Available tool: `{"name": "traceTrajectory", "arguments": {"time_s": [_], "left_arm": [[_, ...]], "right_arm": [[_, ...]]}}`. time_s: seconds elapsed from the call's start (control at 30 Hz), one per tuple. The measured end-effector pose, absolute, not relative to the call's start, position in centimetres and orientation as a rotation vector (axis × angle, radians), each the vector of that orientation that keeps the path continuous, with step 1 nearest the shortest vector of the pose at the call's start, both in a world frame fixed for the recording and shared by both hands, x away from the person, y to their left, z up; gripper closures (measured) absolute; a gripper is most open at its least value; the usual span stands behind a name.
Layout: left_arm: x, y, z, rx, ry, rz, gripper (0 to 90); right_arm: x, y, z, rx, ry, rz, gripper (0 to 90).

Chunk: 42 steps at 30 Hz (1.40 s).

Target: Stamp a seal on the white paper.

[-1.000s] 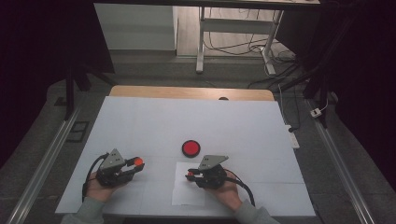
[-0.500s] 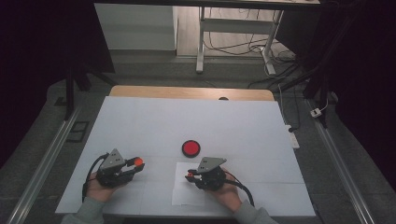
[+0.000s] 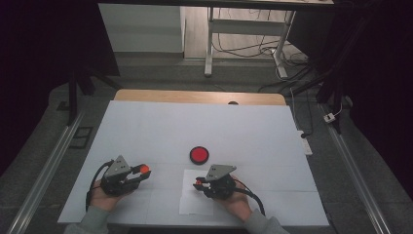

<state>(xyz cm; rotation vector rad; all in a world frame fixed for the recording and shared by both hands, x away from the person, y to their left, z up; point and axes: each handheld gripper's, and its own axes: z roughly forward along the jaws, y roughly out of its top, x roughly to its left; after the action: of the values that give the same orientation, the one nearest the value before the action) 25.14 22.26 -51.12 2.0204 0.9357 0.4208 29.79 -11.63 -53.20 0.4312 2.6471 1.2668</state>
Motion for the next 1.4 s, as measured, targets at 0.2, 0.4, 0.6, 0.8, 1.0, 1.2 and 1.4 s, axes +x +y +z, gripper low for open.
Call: {"name": "traceTrajectory", "arguments": {"time_s": [0.2, 0.4, 0.6, 0.8, 1.0, 1.2, 1.4], "left_arm": [[25.09, 22.29, -51.08, 2.020, 0.934, 0.420, 64.5], [25.11, 22.31, -51.09, 2.019, 0.936, 0.421, 64.5], [25.11, 22.35, -51.09, 2.019, 0.937, 0.422, 64.5], [25.10, 22.44, -51.05, 2.016, 0.937, 0.424, 64.5], [25.07, 22.43, -51.03, 2.016, 0.937, 0.426, 64.5], [25.05, 22.39, -50.99, 2.015, 0.938, 0.431, 64.5], [25.08, 22.42, -50.99, 2.013, 0.940, 0.431, 64.5]], "right_arm": [[29.76, -11.67, -53.20, 0.430, 2.647, 1.259, 72.3], [29.76, -11.69, -53.21, 0.433, 2.647, 1.262, 72.4], [29.83, -11.64, -53.20, 0.441, 2.650, 1.269, 72.4], [29.80, -11.63, -53.20, 0.434, 2.649, 1.265, 72.5], [29.74, -11.66, -53.19, 0.434, 2.647, 1.258, 72.4], [29.75, -11.68, -53.20, 0.435, 2.646, 1.260, 72.3], [29.94, -11.68, -53.12, 0.450, 2.658, 1.272, 72.0]]}}
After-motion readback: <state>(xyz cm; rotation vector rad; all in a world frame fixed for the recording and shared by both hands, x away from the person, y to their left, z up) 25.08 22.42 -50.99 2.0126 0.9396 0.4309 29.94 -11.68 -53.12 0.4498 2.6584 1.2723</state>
